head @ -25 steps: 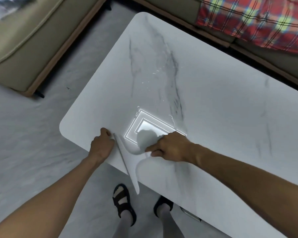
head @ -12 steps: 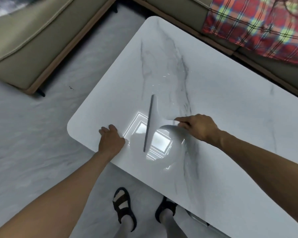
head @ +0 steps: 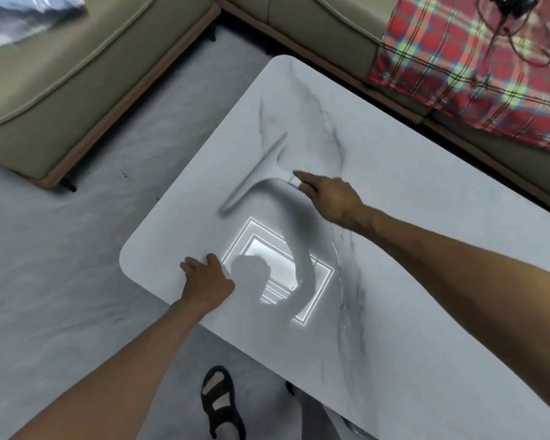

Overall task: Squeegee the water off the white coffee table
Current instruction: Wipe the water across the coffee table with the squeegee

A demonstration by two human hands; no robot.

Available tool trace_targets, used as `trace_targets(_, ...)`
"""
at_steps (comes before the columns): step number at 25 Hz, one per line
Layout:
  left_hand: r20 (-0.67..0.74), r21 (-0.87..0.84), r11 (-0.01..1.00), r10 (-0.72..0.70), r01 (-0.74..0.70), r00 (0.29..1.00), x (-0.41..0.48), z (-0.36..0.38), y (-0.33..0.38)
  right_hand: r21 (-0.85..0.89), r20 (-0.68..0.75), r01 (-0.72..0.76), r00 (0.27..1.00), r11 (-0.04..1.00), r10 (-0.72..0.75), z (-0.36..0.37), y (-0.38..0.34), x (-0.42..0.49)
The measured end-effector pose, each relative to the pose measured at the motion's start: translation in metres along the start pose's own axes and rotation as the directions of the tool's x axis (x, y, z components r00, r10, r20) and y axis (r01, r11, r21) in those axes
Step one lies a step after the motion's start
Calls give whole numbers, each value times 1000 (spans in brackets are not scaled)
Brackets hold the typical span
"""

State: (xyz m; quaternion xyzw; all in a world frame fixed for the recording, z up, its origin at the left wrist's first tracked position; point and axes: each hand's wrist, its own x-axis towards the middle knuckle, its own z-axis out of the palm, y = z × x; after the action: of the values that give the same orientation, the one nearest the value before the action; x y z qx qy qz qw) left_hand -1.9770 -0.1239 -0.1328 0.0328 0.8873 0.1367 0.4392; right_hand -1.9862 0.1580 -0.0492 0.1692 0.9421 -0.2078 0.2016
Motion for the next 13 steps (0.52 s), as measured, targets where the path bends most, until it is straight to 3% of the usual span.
trace_targets(5,-3,-8,997,-81,81,997,8,4,6,-81,105,104,990,991,-96,8,1,47)
trace_targets(10,16,-14,983,-181,181,983,6,4,25,-140,194,66,980,988,-38,-3,105,-41)
trace_targets(13,-9,-9,972,-235,235,972,2,5,34,-297,224,43,974,954,26,-23,156,-100)
